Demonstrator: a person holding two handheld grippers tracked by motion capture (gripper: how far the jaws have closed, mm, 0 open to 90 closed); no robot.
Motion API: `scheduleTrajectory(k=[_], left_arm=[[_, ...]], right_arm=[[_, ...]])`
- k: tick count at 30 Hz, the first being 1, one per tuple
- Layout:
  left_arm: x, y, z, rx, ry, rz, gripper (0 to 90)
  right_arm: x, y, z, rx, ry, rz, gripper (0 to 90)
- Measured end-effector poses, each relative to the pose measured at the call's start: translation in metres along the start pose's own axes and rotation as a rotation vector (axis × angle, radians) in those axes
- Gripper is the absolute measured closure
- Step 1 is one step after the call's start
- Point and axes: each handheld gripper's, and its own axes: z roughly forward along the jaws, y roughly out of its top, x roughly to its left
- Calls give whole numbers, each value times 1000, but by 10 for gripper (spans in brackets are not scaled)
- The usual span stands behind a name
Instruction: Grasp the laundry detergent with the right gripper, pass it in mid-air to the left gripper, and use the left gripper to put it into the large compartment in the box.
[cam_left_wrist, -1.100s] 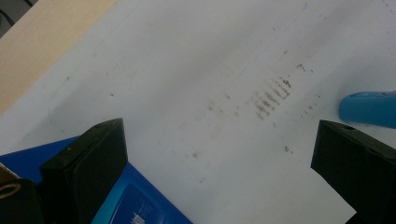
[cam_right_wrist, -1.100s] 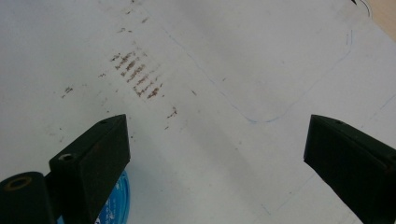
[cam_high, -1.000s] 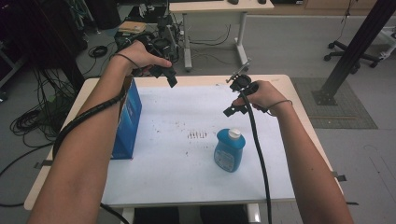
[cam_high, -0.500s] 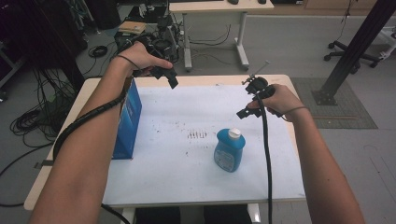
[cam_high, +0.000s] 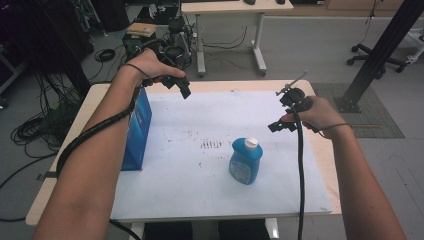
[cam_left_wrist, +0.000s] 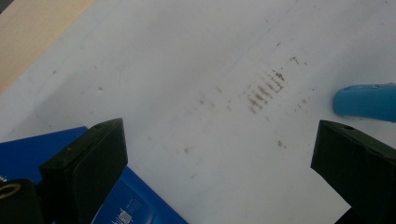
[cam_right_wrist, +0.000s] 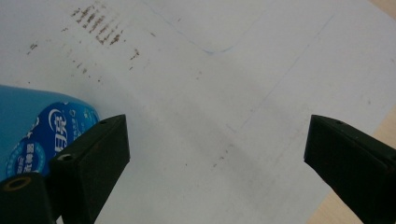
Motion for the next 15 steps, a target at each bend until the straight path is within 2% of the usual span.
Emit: scheduleTrajectory(k=[1, 3, 8, 10, 11, 14, 15], left_arm=[[0, 0, 0, 0, 0, 0, 39], [0, -1, -1, -1, -1, 2, 39], [-1, -3, -2, 0, 1, 1, 39], [-2, -4, -4, -7, -2, 2, 39], [-2, -4, -4, -7, -2, 2, 39], [-3, -6, -4, -3, -1, 4, 39], [-3, -6, -4, -3, -1, 4, 39]], right_arm=[[0, -8, -4, 1, -4, 4, 68], [0, -9, -5, 1, -5, 6, 68], [1, -30, -13, -9, -14, 15, 68], [1, -30, -13, -9, -14, 15, 68], [2, -41, -16, -23, -10, 25, 68], [3, -45, -17, -30, -5, 30, 68], [5, -54, -18, -38, 1, 36, 68]])
